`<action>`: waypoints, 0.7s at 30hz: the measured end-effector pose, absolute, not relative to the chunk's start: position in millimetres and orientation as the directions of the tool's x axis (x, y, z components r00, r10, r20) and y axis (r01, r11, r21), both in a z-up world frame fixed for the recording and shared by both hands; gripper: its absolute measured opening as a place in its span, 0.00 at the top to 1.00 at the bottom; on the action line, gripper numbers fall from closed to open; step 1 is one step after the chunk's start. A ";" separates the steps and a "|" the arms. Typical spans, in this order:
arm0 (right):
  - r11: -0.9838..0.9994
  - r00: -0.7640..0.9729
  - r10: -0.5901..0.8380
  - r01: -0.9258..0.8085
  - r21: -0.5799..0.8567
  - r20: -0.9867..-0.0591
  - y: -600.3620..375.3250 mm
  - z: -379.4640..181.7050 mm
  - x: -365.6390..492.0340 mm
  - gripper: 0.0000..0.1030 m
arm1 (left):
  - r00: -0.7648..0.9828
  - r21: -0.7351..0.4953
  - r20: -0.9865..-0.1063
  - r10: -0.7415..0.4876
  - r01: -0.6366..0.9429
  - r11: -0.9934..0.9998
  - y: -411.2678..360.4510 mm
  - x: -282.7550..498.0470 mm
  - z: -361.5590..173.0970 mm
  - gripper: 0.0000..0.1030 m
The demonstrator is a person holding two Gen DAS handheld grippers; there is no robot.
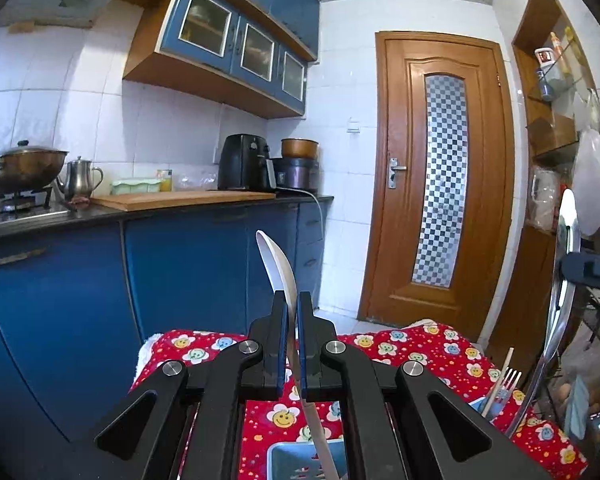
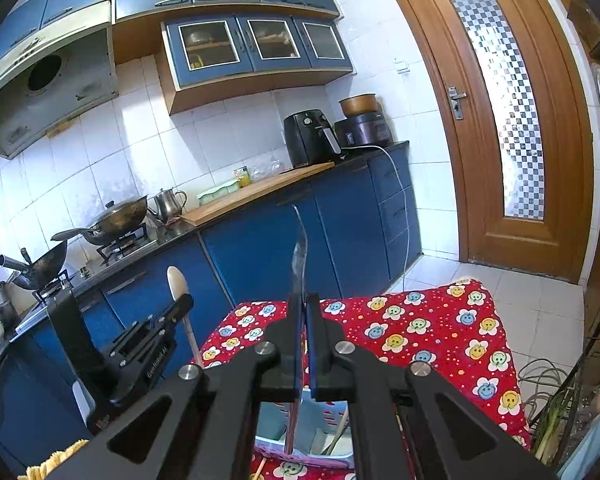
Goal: Organize utensils
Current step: 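Lift the spatula with the left tool while the right tool lifts the knife over the box, then lower the spatula and knife into the blue box and open both tools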
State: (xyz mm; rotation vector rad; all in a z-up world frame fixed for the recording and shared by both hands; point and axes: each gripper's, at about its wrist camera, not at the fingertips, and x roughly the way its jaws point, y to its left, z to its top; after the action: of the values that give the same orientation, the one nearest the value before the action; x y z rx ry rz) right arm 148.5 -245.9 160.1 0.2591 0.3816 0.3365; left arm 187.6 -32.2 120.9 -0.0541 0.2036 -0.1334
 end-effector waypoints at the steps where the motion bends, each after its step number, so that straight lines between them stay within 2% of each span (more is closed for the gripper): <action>1: 0.912 0.875 0.367 -0.271 0.309 -0.316 -246.3 160.6 149.5 0.97 | 0.971 -0.067 -0.198 -0.138 0.127 0.990 -32.7 189.2 119.6 0.96; 11: 0.930 0.885 0.336 -0.257 0.264 -0.322 -240.5 151.6 161.6 0.96 | 0.968 -0.068 -0.220 -0.118 0.106 0.992 -31.7 192.0 87.2 0.96; 21: 0.954 0.859 0.298 -0.253 0.161 -0.416 -215.2 108.3 175.3 0.96 | 0.968 -0.069 -0.223 -0.112 0.099 0.993 -32.2 186.0 70.8 0.96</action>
State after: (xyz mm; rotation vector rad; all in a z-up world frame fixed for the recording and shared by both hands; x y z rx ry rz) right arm 175.3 -215.2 108.3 0.1017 0.4528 0.2894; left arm 186.0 -32.2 70.8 -0.0574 0.2290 -0.1063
